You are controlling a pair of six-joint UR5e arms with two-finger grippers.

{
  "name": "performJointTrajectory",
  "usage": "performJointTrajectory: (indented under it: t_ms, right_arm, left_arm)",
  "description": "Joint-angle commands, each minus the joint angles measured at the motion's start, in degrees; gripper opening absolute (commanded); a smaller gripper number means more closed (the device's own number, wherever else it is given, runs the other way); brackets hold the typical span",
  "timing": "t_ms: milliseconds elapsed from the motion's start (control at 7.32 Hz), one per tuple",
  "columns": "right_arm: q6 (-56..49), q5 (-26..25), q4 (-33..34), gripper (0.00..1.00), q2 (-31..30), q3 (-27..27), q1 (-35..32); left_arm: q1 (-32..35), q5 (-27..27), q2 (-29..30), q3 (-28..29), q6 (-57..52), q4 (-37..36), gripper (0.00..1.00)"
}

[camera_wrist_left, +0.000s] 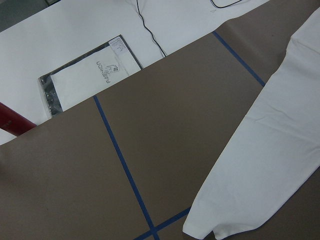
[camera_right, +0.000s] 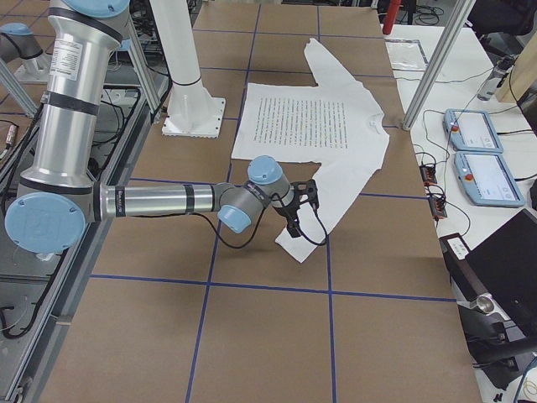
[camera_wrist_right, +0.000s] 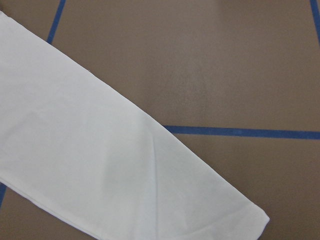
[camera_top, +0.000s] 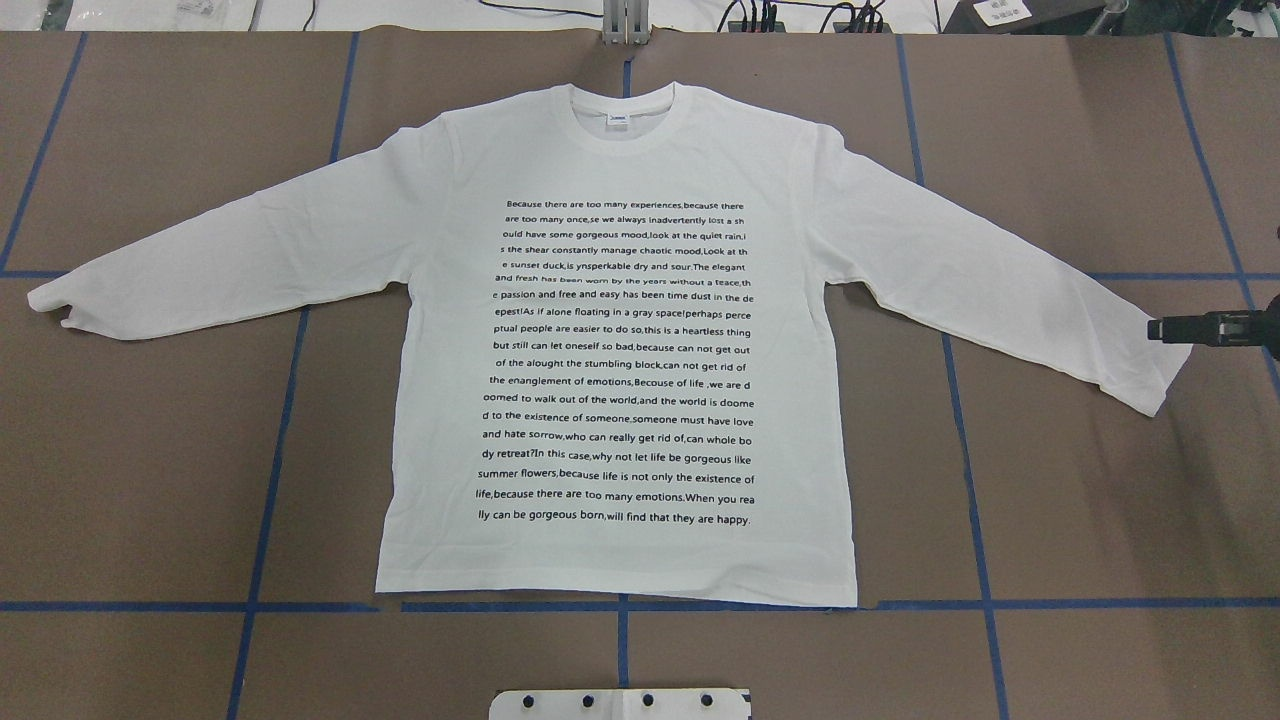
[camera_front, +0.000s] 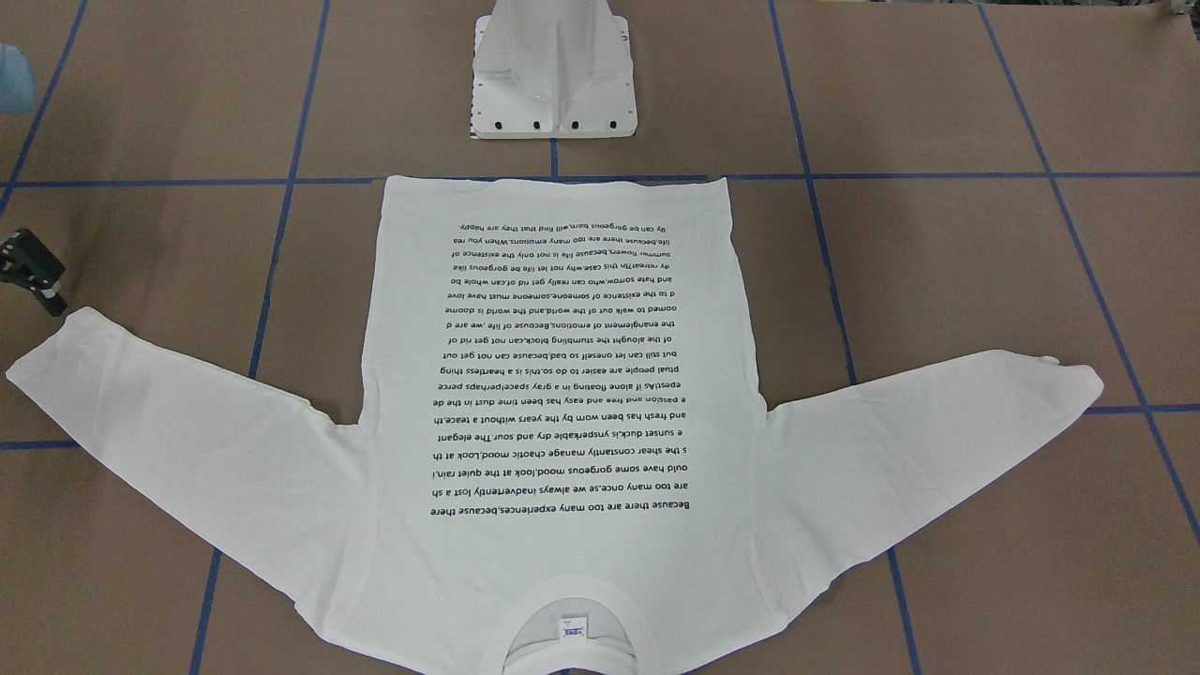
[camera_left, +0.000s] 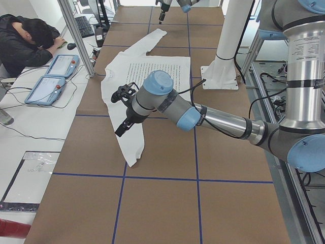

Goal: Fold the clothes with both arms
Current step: 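Lower the right gripper to the cuff of the sleeve nearest it and grasp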

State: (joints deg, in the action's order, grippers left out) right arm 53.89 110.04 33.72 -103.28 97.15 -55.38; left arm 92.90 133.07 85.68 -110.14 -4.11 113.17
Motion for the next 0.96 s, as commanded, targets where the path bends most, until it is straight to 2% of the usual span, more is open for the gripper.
performJointTrajectory:
  t_ms: [0, 137, 820]
  right_arm:
    - [7.16, -4.48, -6.2, 0.83, -0.7, -5.55, 4.75]
    - [8.59, -4.74, -6.12, 0.78, -0.96, -6.44, 5.54]
    - [10.01, -5.01, -6.3, 0.74, -1.84, -6.27, 7.91]
  left_arm:
    - [0.0, 0.0, -0.07, 0.01, 0.07, 0.46, 1.0]
    - [0.0, 0.09, -0.07, -0.08, 0.07, 0.47, 1.0]
    - [0.0, 0.09, -0.16, 0.01, -0.02, 0.47, 1.0]
